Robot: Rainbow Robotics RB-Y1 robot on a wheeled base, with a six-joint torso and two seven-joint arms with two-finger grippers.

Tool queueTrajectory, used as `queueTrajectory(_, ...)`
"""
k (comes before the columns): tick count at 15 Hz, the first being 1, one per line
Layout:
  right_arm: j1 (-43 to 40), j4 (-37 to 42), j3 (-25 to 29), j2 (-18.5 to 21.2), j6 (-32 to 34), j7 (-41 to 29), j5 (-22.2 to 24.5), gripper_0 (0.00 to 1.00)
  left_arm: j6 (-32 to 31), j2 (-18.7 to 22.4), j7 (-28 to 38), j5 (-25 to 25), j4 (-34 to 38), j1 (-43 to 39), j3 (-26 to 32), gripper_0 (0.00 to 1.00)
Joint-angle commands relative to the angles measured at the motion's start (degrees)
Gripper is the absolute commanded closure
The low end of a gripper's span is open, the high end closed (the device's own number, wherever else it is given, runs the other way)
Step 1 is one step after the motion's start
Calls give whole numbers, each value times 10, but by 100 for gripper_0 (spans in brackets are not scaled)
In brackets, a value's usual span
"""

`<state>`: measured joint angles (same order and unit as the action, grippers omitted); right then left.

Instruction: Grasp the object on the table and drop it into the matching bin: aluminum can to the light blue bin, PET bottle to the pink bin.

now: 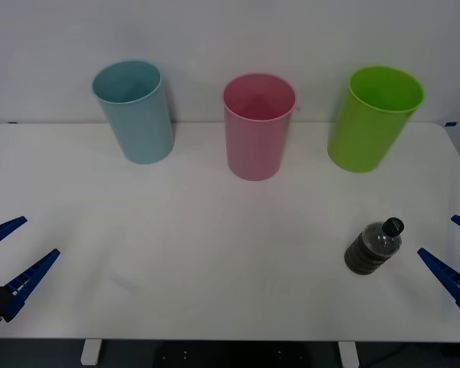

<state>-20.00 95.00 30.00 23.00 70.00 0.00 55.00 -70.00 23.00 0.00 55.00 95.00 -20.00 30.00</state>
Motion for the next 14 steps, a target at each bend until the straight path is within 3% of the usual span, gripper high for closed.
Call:
queueTrajectory(1, 0, 0, 0, 0, 0, 0, 0, 0, 0, 0, 0, 0, 0, 0, 0, 0)
queueTrajectory(6, -36, 18, 1, 3, -23, 1, -5, 0, 0, 0, 0, 0, 0, 0, 0, 0)
queueTrajectory(14, -41, -26, -19, 14, -28, 47, -3, 0, 0, 0, 0, 0, 0, 0, 0, 0)
